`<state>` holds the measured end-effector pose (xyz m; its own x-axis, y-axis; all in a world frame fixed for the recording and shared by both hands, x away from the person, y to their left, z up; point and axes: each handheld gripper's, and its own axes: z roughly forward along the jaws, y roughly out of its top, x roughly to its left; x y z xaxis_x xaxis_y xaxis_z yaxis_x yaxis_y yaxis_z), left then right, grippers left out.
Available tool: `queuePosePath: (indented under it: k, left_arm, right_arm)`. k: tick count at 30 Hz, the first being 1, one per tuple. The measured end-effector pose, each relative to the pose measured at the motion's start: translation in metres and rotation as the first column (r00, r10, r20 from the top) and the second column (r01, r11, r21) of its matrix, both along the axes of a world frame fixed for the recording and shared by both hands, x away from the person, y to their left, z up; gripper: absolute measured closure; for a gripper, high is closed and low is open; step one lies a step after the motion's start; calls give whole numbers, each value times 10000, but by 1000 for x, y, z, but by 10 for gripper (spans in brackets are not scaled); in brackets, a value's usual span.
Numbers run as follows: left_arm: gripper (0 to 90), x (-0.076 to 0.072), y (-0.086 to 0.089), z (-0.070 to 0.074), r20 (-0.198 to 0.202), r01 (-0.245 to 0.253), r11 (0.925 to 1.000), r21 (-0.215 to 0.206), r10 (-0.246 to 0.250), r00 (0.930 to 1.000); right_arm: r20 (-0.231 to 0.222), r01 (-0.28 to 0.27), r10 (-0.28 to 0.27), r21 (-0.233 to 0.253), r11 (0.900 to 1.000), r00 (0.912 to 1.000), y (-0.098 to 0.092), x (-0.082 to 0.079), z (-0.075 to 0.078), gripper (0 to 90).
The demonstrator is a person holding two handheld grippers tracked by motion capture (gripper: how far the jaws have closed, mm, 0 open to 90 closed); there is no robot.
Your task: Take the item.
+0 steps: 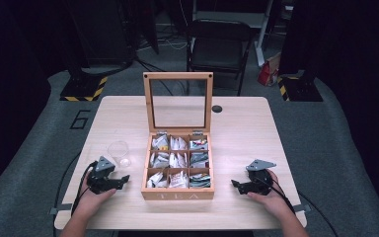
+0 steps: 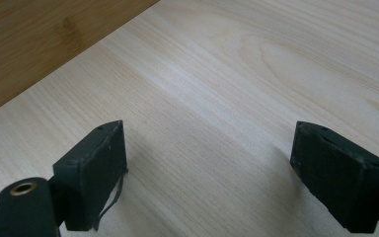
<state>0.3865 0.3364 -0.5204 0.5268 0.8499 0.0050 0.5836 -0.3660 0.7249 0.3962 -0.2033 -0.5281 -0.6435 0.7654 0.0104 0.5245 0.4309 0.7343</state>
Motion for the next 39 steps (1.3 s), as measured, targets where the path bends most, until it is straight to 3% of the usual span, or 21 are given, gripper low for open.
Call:
queuePosePath:
  k: [3, 6, 14, 22, 28, 34, 39]
  left_arm:
    - [240, -1, -1, 4, -147, -80, 9997, -232, 76, 9999]
    - [252, -3, -2, 10, 53, -249, 9984, -510, 252, 9997]
    - [274, -6, -2, 17, 235, -216, 9987, -458, 227, 9995]
    - [286, -10, 4, 25, 370, -475, 9952, -851, 508, 9980]
    - [316, -11, 7, 28, 344, -522, 9960, -726, 548, 9979]
    - [324, -13, 9, 33, 381, -626, 9938, -918, 663, 9971]
    - [332, -15, 8, 38, 375, -407, 9962, -774, 437, 9983]
  right_arm:
    - [-1, -2, 2, -1, 10000, 10000, 0, 0, 0, 133]
    - [1, 0, 0, -3, 10000, 10000, 0, 0, 0, 133]
    - [0, -2, 2, 0, 10000, 10000, 0, 0, 0, 133]
    - [2, -3, 3, -4, 10000, 10000, 0, 0, 0, 133]
    - [-3, -1, 1, -2, 10000, 10000, 0, 0, 0, 133]
    - [-2, 2, -2, 0, 10000, 10000, 0, 0, 0, 133]
    - [1, -1, 1, 2, 10000, 10000, 0, 0, 0, 133]
